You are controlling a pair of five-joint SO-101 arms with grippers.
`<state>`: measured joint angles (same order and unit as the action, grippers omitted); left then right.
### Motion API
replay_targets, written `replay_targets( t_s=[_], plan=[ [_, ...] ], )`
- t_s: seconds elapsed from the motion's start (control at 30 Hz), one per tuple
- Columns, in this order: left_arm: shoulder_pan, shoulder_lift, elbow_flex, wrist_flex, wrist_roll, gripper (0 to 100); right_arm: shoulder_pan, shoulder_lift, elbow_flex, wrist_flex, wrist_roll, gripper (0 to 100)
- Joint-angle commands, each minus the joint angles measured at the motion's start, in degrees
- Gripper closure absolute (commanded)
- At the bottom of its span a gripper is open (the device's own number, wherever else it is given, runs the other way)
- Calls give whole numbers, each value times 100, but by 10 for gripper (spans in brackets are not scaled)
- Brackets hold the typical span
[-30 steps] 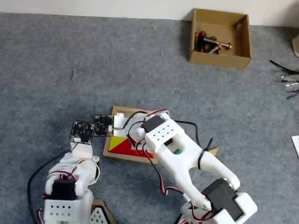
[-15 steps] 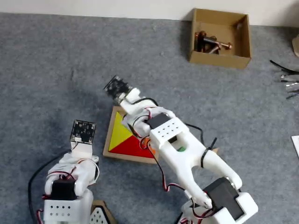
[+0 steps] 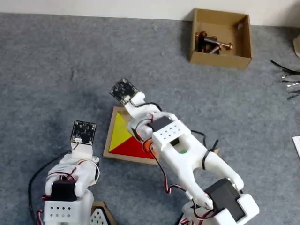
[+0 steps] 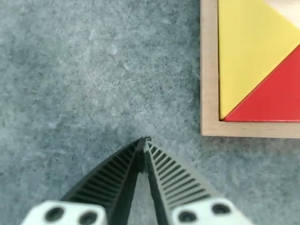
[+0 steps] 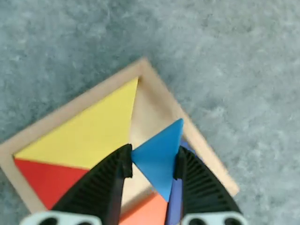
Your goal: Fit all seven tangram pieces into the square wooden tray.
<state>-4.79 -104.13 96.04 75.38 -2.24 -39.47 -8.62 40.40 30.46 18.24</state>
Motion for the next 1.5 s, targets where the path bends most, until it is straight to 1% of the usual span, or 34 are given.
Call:
replay_targets(
  t_s=[0.0, 0.07, 0.17, 0.3, 0.47, 0.67, 0.9, 1.47],
  plan=[
    [-48, -31, 110, 26, -26, 995, 4, -312, 57, 13, -53, 929],
    [-48, -31, 110, 26, -26, 995, -40, -312, 57, 22, -255, 929],
    [-48, -31, 110, 26, -26, 995, -31, -312, 57, 22, -897, 929],
    [-48, -31, 110, 26, -26, 995, -31, -303, 66, 22, -1081, 929],
    [-48, -31, 110, 26, -26, 995, -31, -303, 224, 31, -1679, 930],
    [-48, -31, 110, 26, -26, 995, -48, -303, 514, 31, -1749, 930],
    [-48, -31, 110, 26, -26, 995, -426, -303, 620, 31, -1749, 930],
    [-48, -31, 110, 26, -26, 995, -400, -312, 620, 31, -1741, 924]
  ],
)
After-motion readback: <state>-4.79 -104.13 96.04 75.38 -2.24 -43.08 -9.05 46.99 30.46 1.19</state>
